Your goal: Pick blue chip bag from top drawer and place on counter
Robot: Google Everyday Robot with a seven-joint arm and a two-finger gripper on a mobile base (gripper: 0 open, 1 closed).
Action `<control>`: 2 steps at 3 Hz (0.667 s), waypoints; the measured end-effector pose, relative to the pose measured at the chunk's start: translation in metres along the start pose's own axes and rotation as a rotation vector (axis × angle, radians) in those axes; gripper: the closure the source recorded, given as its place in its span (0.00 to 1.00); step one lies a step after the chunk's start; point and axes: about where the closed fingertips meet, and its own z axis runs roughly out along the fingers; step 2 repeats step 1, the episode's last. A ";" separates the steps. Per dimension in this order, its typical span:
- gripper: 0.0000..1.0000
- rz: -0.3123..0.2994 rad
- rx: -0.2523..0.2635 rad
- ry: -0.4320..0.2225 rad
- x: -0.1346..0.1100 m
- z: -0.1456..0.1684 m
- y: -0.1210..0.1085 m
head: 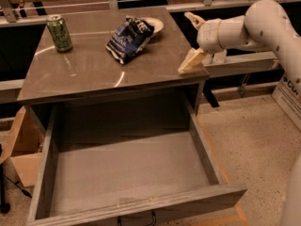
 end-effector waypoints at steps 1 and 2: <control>0.00 0.025 -0.007 0.023 0.016 0.001 0.017; 0.00 0.025 -0.007 0.023 0.016 0.001 0.017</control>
Offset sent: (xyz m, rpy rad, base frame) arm 0.0000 0.0000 0.0000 0.0000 0.0000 0.0000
